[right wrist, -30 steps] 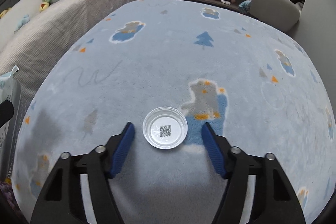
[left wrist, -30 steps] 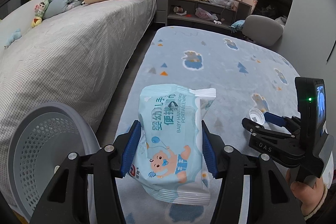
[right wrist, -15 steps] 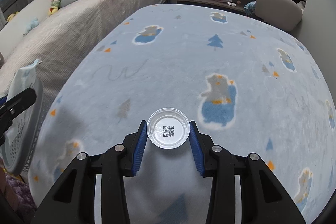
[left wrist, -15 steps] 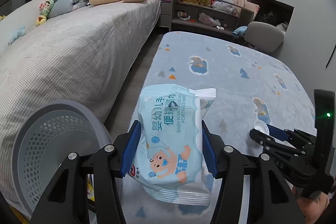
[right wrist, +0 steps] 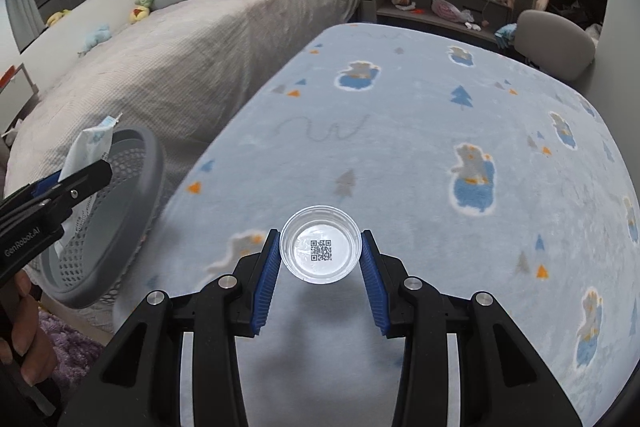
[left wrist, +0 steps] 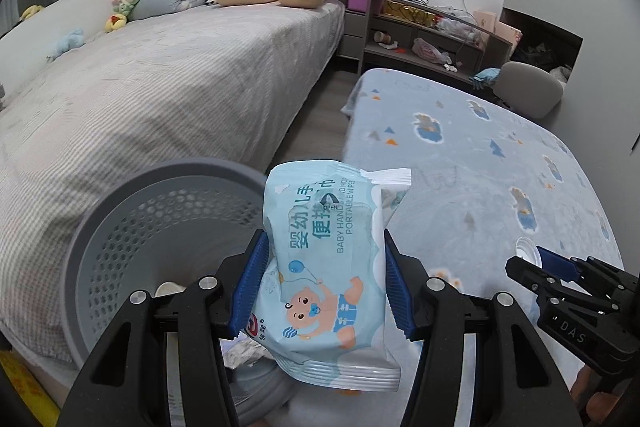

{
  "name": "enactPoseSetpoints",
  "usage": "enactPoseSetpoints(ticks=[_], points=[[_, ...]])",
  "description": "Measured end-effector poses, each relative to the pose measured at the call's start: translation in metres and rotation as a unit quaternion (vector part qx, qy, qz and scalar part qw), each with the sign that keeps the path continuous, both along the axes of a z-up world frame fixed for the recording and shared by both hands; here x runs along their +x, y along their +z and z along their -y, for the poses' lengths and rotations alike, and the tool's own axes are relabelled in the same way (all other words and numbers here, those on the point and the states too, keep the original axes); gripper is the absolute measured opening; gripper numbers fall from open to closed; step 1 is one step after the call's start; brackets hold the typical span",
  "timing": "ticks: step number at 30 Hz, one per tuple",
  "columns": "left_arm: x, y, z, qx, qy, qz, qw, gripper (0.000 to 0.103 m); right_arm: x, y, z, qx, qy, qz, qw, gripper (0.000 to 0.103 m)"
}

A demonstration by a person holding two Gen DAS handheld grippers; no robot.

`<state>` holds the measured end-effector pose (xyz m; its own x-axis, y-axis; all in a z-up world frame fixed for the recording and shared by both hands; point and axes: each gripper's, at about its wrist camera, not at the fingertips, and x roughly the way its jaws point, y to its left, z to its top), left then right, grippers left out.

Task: Collect trash
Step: 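Carry the wipes packet and bottle cap over the gray basket, then open both grippers to drop the packet and cap into the basket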

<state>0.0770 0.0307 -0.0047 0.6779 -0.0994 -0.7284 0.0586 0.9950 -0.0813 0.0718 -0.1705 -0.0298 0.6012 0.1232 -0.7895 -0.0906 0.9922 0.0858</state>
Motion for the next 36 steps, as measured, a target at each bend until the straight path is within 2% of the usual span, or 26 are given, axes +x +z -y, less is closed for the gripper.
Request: enactPoseSetpoints(ticks=[8,21,28,36], points=[[-0.019,0.01,-0.045,-0.01,0.028,0.0,0.9996,0.053,-0.001,0.015,-0.048,0.012,0.043,0.015,0.999,0.039],[-0.016,0.013,-0.124,0.03,0.095,-0.007,0.995,0.053,0.028,0.029,-0.134,0.047,0.128,0.029,0.99,0.039],[-0.009,-0.001,-0.138,0.033,0.113,-0.02,0.9928,0.053,0.036,0.02,-0.168,0.047,0.161,0.02,0.986,0.04],[-0.002,-0.011,-0.145,0.029,0.118,-0.032,0.9921,0.053,0.043,0.009,-0.186,0.052,0.177,0.005,0.983,0.04]])
